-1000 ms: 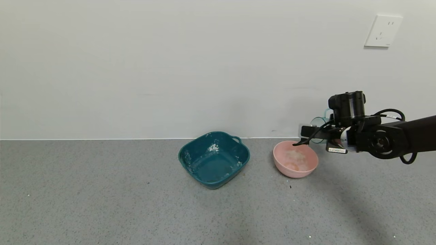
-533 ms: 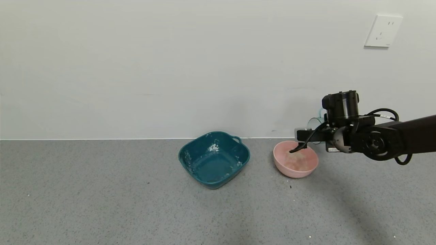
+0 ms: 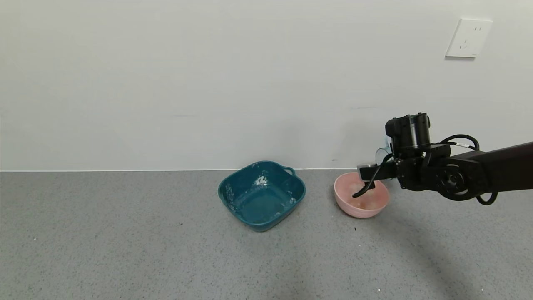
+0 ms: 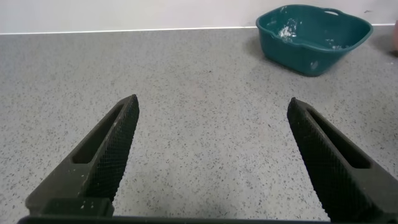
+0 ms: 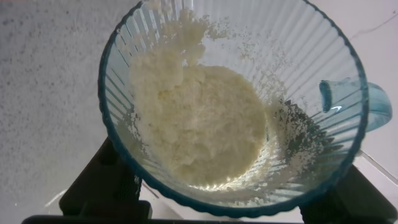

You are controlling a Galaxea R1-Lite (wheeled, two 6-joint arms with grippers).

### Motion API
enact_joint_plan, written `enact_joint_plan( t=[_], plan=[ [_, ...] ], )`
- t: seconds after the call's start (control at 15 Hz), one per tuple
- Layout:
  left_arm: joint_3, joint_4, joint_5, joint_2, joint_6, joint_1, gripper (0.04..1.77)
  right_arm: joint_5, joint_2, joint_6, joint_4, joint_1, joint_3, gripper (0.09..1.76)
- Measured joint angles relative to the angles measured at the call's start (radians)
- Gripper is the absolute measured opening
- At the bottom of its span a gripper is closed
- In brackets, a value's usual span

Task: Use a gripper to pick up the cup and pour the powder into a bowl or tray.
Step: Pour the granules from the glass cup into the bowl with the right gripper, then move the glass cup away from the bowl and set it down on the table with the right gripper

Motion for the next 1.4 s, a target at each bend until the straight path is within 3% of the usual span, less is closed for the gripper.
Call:
enact_joint_plan(
  t=[0.33, 0.93, 1.27, 1.4],
  plan=[
    [0.0, 0.0, 0.0, 0.0, 0.0, 0.0, 1.72, -0.025, 0.006, -0.041, 0.003, 0.016, 0.009, 1.35],
    [0.0, 0.0, 0.0, 0.0, 0.0, 0.0, 1.72, -0.037, 0.037, -0.073, -0.119, 0.023, 0.024, 1.35],
    [0.0, 0.0, 0.0, 0.0, 0.0, 0.0, 1.72, -0.029, 0.007, 0.036, -0.097, 0.017, 0.029, 1.35],
    [0.0, 0.0, 0.0, 0.0, 0.0, 0.0, 1.72, 0.016, -0.025, 0.144, -0.036, 0.009, 0.034, 1.35]
  ],
)
